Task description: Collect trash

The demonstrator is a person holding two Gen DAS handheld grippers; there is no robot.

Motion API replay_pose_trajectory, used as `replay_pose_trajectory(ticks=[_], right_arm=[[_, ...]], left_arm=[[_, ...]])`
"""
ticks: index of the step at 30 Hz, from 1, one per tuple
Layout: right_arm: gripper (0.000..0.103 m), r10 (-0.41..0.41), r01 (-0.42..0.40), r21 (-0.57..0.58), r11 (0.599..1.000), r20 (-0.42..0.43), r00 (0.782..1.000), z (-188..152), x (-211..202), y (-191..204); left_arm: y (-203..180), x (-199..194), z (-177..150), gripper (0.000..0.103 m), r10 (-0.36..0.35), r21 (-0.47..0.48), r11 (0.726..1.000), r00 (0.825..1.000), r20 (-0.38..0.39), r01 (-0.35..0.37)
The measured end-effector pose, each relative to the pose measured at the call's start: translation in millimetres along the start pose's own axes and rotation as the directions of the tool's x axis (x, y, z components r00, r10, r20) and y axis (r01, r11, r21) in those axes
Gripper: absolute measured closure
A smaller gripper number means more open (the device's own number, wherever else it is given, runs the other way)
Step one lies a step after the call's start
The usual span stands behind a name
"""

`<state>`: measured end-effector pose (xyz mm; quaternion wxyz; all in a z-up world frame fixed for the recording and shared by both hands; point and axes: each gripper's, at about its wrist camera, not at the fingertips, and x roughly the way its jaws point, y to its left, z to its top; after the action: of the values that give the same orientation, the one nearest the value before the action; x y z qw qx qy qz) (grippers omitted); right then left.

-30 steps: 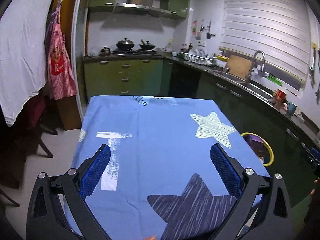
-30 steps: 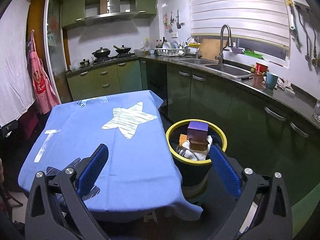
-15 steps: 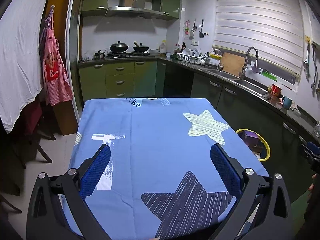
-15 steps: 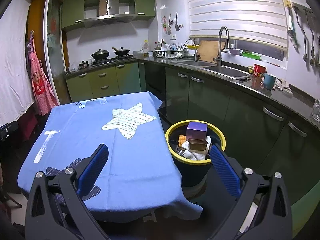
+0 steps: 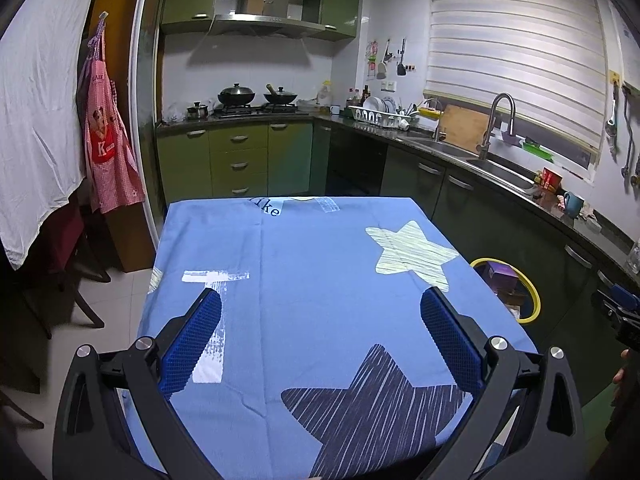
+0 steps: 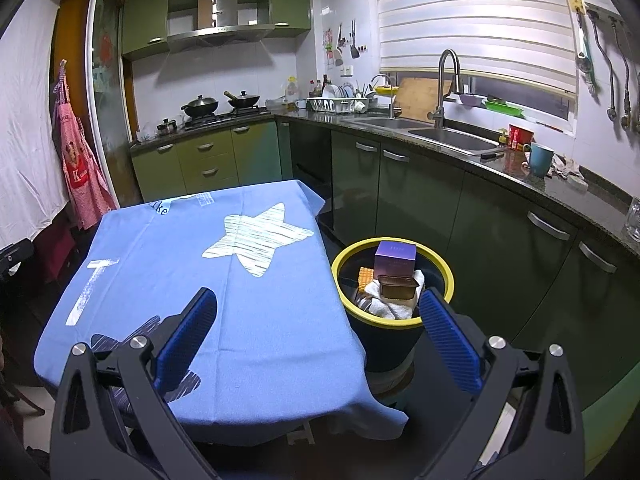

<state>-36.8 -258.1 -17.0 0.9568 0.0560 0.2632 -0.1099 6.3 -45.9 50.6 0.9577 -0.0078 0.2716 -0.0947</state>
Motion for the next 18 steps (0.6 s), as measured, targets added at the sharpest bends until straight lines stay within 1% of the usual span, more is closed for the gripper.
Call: replay_pose_trajectory(ticks=[18], right_arm=[[0.006,0.005,-0.005,0.005,1.0,-0.001,1.0,-1.1,1.5,0.3]], left_arm=[[-3.9,0.3,-0.3,0.005,0.006,0.017,1.0,1.0,-0.005,-0.006]])
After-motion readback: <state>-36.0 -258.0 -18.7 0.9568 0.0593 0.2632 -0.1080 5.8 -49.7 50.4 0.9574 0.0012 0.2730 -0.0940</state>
